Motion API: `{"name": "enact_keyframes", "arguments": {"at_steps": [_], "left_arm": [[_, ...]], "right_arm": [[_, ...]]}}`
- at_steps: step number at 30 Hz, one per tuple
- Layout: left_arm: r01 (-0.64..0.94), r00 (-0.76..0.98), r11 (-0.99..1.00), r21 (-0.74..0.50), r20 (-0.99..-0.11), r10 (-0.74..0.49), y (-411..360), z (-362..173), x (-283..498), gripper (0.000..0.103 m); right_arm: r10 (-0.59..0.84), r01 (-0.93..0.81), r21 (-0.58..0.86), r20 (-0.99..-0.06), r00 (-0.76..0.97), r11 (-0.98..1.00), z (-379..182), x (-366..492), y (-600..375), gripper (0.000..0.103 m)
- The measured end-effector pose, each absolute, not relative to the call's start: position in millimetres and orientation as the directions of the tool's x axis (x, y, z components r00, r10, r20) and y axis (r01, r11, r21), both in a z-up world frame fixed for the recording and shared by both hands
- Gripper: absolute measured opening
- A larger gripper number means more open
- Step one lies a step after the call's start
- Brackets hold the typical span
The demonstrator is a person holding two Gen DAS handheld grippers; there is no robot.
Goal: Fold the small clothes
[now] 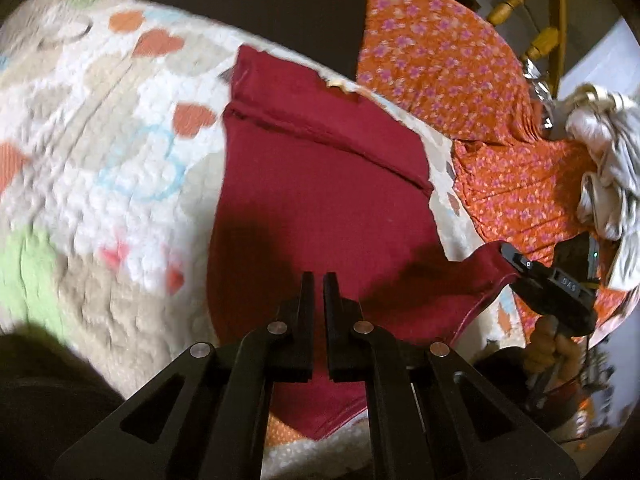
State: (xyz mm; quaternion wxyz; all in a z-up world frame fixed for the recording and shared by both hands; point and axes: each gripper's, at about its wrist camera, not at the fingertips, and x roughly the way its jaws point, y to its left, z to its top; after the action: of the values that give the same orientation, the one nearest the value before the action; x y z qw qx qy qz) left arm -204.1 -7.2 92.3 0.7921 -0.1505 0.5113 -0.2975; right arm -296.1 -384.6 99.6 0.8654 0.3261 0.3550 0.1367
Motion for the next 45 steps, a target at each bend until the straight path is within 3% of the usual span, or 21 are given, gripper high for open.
{"name": "enact_keyframes", "arguments": {"at_steps": [1, 3, 5, 10, 14, 18, 21, 27, 29, 31, 33, 39, 45], "left_arm": [[0.307, 0.290, 0.779, -0.547, -0.726, -0.624, -3.5, 89.1, -207.0, 0.013], [0.282, 0.250, 0.776, -0.564, -0.738, -0.627, 1.2, 78.2, -212.5, 0.058], [0.236, 0.228, 0.765, -0.599, -0.731, -0.643, 7.9, 67.3, -220.8, 0.070], [0.127, 0.188, 0.738, -0.663, -0.715, -0.674, 20.9, 49.0, -231.5, 0.070], [0.049, 0.182, 0.658, -0.751, -0.641, -0.745, 17.0, 41.3, -233.4, 0.070], [0.075, 0.126, 0.591, -0.803, -0.580, -0.805, -4.6, 38.6, -236.5, 0.069], [0.082, 0.105, 0.581, -0.810, -0.572, -0.813, -11.7, 35.7, -237.5, 0.054], [0.052, 0.167, 0.575, -0.817, -0.560, -0.811, 4.3, 37.8, -239.1, 0.053], [0.078, 0.174, 0.611, -0.787, -0.593, -0.786, 6.5, 41.1, -243.3, 0.053], [0.118, 0.201, 0.643, -0.757, -0.616, -0.762, 8.6, 46.9, -249.3, 0.058], [0.123, 0.206, 0.640, -0.758, -0.611, -0.764, 9.9, 46.0, -253.6, 0.072], [0.053, 0.183, 0.630, -0.774, -0.613, -0.768, 13.9, 30.8, -254.3, 0.072], [-0.048, 0.217, 0.520, -0.853, -0.517, -0.828, 19.4, 21.6, -250.4, 0.081]], "right_arm": [[0.468, -0.006, 0.652, -0.536, 0.702, 0.758, 97.3, -294.8, -384.5, 0.015], [0.472, 0.003, 0.652, -0.553, 0.687, 0.758, 89.7, -290.7, -385.0, 0.015], [0.481, 0.020, 0.669, -0.554, 0.680, 0.743, 80.5, -289.8, -389.3, 0.015], [0.486, 0.018, 0.677, -0.547, 0.682, 0.736, 79.6, -290.9, -393.2, 0.015], [0.484, 0.017, 0.675, -0.547, 0.683, 0.738, 80.8, -289.7, -392.8, 0.015], [0.481, 0.026, 0.680, -0.545, 0.687, 0.733, 80.3, -289.6, -395.7, 0.015], [0.480, 0.032, 0.682, -0.546, 0.687, 0.731, 79.4, -291.2, -397.0, 0.015], [0.475, 0.042, 0.680, -0.553, 0.685, 0.732, 76.1, -292.2, -399.2, 0.015], [0.474, 0.047, 0.683, -0.552, 0.686, 0.729, 75.3, -292.4, -399.1, 0.015], [0.473, 0.044, 0.680, -0.554, 0.685, 0.732, 75.7, -293.1, -398.0, 0.015], [0.475, 0.043, 0.682, -0.552, 0.686, 0.730, 74.4, -292.9, -399.2, 0.015], [0.483, 0.043, 0.692, -0.546, 0.685, 0.720, 71.3, -290.7, -403.9, 0.015], [0.483, 0.055, 0.691, -0.557, 0.675, 0.721, 67.2, -281.3, -406.6, 0.015]]}}
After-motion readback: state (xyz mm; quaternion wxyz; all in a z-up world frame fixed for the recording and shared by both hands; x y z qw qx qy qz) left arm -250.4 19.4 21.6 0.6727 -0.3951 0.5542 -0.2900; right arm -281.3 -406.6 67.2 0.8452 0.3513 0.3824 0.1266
